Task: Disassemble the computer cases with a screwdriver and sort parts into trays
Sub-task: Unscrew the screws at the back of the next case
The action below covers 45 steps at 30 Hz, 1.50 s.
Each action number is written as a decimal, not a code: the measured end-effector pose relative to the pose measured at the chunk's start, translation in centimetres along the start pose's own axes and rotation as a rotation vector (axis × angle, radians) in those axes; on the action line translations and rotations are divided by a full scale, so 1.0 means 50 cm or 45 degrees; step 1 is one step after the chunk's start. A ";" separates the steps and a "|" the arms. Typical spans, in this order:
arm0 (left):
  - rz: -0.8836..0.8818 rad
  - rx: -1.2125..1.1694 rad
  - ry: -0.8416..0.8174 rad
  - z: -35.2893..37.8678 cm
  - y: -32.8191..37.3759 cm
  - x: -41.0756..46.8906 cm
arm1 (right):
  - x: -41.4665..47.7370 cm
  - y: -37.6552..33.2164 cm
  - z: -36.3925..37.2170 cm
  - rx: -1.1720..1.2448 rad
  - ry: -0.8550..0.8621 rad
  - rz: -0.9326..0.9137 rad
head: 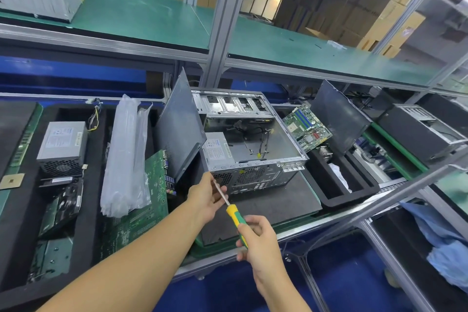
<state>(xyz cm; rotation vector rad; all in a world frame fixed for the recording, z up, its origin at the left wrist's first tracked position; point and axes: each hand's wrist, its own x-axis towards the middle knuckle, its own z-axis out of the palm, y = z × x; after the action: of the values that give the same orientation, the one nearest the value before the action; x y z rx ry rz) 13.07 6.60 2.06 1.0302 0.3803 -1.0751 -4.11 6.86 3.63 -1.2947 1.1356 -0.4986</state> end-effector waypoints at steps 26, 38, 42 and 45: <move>0.078 1.104 -0.549 0.515 -0.308 0.141 | 0.388 -0.129 -0.494 0.251 0.345 0.032; -0.021 1.533 -0.219 0.770 -0.456 0.393 | 0.581 -0.089 -0.757 0.081 0.446 0.164; 0.041 1.419 -0.302 0.794 -0.422 0.365 | 0.612 -0.113 -0.731 0.065 0.379 0.131; 0.177 1.272 -0.457 0.817 -0.334 0.290 | 0.622 -0.161 -0.677 -0.029 0.250 0.019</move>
<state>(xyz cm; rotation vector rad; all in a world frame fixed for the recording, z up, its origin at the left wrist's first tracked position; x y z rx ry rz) -2.91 -36.97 4.22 1.6535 -0.5846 -1.3106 -18.09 -37.68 3.68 -1.2767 1.3163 -0.6137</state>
